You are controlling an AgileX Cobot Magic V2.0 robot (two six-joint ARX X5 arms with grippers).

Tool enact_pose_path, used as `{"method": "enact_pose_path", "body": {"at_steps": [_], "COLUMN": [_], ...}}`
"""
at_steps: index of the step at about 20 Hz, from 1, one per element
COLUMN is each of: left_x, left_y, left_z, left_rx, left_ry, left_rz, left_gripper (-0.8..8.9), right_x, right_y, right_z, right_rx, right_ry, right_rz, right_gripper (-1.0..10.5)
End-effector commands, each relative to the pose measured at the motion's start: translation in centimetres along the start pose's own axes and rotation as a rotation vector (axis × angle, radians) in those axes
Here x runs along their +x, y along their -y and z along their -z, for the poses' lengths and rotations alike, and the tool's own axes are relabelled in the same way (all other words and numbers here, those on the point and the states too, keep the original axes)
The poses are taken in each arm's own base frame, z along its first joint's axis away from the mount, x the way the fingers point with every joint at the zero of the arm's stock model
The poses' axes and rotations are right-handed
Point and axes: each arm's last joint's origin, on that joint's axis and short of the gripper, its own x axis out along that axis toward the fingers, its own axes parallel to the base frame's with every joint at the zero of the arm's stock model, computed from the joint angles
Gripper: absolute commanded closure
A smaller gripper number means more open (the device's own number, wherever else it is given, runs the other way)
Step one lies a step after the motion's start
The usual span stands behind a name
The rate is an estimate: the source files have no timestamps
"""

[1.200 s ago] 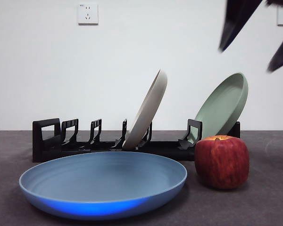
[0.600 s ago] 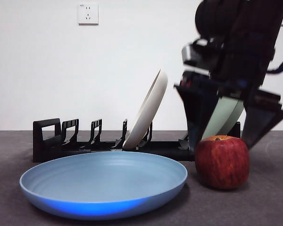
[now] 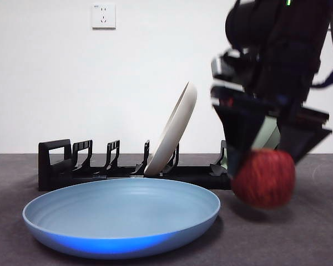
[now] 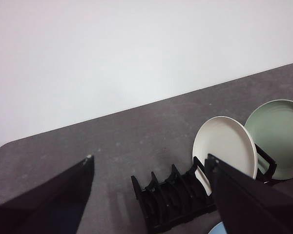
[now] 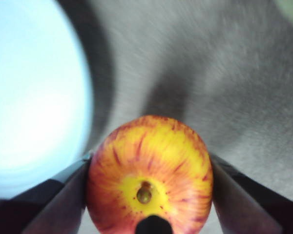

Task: Take the blue plate from the plate rack,put the plate on the table,take the apple from the table,put the apple in the plate

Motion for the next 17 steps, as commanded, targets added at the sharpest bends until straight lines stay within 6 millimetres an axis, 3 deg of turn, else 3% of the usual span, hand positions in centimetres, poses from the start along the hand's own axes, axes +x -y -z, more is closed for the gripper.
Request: {"method": "enact_pose_path", "body": {"at_steps": [1,4,8,12,17], "left_x": [0.1,0.1,0.1,0.1,0.1], "left_y": [0.0,0.1,-0.1,-0.2,-0.3], "left_z": [0.1,0.1,0.3,0.7,1.0], "left_rx": [0.004,0.01,0.039,0.073,0.098], "left_ry": [0.001,-0.002,-0.015,-0.039,-0.059], "left_rz": [-0.007,-0.008,-0.049,-0.059,-0.061], "left_gripper": [4.36,4.37,4.37,4.37,4.37], "right_x": [-2.2,-4.2,-4.2,-1.4,3.6], "right_y": [-1.6,-4.8,-9.0,-11.7,-12.1], "right_z": [-0.6,-1.8,-3.3,-4.6,-5.0], "right_rx": [-0.028,-0.121,-0.231,-0.284,-0.284], "right_ry": [0.085,0.169,0.236,0.188,0.087], "right_rz": [-0.029,-0.077,-0.14,-0.146,-0.118], "right_gripper": [9.6,9.6,9.6,9.6,9.6]}}
